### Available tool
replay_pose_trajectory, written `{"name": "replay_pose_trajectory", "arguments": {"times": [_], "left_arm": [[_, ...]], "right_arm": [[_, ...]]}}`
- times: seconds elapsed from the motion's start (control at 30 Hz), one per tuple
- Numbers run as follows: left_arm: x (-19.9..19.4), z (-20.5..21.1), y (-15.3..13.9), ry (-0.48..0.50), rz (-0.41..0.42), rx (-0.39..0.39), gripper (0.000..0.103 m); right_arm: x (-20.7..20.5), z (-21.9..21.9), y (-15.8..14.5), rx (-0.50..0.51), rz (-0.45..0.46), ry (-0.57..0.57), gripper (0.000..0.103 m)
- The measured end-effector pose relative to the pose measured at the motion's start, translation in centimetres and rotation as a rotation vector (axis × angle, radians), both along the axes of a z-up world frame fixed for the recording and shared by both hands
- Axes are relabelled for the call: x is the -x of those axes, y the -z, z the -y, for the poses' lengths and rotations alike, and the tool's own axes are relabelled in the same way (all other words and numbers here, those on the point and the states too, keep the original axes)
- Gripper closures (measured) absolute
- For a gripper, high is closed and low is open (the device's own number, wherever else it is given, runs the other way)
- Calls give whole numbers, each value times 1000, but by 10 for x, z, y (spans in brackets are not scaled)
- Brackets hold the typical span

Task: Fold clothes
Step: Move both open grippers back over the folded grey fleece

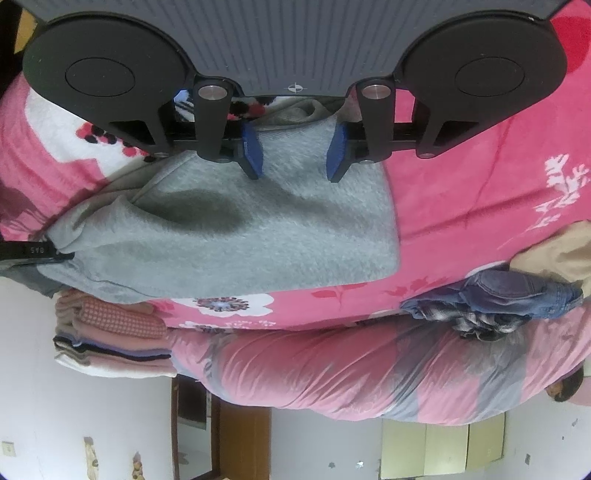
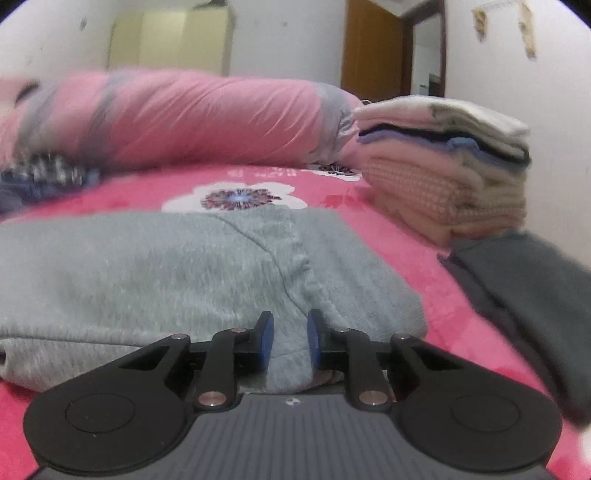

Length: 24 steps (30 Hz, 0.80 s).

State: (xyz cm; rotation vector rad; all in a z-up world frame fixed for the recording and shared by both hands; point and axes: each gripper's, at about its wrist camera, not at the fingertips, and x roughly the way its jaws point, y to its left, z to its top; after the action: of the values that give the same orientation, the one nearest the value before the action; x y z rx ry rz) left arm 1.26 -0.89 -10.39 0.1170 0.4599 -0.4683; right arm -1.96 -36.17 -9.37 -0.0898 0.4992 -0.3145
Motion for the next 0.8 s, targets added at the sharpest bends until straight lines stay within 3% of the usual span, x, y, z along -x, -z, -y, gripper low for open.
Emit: {"name": "replay_pose_trajectory", "arguments": {"times": [0.07,0.17,0.27,0.37,0.47,0.53,0.6,0.73,0.8], "left_arm": [[0,-1,0,-2,-3,6,63],[0,-2,0,-1,-6,4,63],[0,-1,0,-4,-5,1,62],[0,-1,-1,-6,-5,-4,62],[0,-1,-1,-7,-5,-3,61],[0,-1,-2,-11,-4,-6,61],[2,-2,-1,-14,-2,-4,61],[3,-5,0,-10,1,3,60],[3,-5,0,-8,2,3,60]], "right_arm": [[-1,-2,-2,-11,-1,12,81],[1,10,-23,-159,61,42,80],[-2,16,-43,-153,129,39,79],[-34,31,-45,-146,110,5,79],[-72,55,-9,-116,-22,29,77],[-75,68,-6,-179,-5,52,68],[-74,73,-12,-226,-7,75,68],[-64,58,-31,-219,14,129,68],[-52,37,-48,-247,80,56,67]]}}
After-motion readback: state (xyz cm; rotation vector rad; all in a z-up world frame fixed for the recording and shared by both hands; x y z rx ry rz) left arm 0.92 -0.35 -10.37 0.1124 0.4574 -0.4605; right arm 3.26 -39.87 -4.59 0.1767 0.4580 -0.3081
